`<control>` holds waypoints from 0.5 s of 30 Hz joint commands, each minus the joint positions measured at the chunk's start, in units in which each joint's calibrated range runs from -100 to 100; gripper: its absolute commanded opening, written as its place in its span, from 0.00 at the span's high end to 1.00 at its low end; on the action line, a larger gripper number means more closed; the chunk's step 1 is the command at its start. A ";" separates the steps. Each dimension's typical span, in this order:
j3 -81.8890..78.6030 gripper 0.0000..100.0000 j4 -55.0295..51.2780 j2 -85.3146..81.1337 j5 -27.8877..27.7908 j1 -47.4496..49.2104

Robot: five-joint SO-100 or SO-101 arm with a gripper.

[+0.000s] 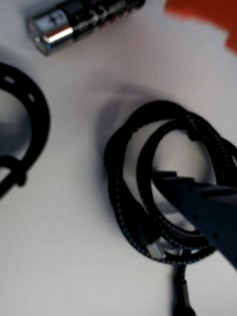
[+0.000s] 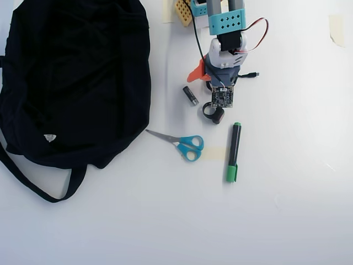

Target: Put the cable into the black bag

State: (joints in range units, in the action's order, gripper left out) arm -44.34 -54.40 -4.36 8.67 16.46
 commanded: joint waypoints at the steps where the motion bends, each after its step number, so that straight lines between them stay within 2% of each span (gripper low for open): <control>1: -0.22 0.80 0.91 0.38 0.19 -0.15; 6: -0.13 0.97 1.00 0.38 0.14 -0.08; 15: -0.13 0.98 1.26 0.04 0.14 0.45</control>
State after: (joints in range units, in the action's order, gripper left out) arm -44.34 -53.71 -3.69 8.77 16.24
